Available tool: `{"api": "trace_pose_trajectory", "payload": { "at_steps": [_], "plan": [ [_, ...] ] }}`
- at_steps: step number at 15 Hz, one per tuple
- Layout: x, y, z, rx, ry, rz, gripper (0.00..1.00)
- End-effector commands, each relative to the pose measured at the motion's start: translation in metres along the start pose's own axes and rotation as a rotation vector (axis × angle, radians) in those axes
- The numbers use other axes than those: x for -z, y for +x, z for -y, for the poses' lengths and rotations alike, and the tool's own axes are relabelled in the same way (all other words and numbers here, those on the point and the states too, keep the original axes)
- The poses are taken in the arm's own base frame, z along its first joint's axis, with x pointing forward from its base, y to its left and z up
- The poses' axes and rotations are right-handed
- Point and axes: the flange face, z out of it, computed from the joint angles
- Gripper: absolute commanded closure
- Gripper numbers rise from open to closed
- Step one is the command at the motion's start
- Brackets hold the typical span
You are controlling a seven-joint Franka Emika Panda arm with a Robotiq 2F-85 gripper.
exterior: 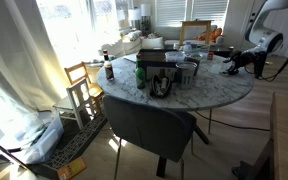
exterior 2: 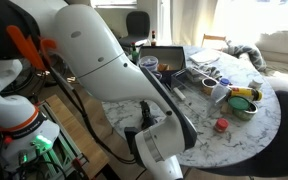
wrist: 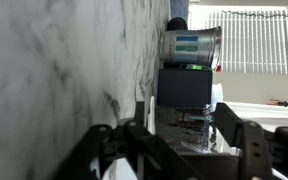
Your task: Use the small plastic cup to put some of the contents of the plastic cup into the silver cup
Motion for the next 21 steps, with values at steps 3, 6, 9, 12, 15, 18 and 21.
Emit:
{"api": "trace_pose_trajectory", "payload": {
  "at_steps": [3, 6, 9, 12, 15, 18, 21],
  "plan": [
    [-0.0005, -0.0035, -0.0323, 0.032, 0.022, -0.046, 0.36],
    [-0.0013, -0.0021, -0.0334, 0.038, 0.021, -0.052, 0.45],
    [-0.0029, 0.0010, -0.0321, 0.042, 0.019, -0.050, 0.62],
    [-0.0041, 0.0029, -0.0324, 0.041, 0.014, -0.044, 0.82],
    [-0.0039, 0.0053, -0.0333, 0.041, 0.013, -0.045, 1.00],
    [-0.0038, 0.0058, -0.0337, 0.041, 0.010, -0.046, 0.99],
    [-0.0024, 0.0039, -0.0292, 0.048, -0.013, -0.038, 0.99]
  ]
}}
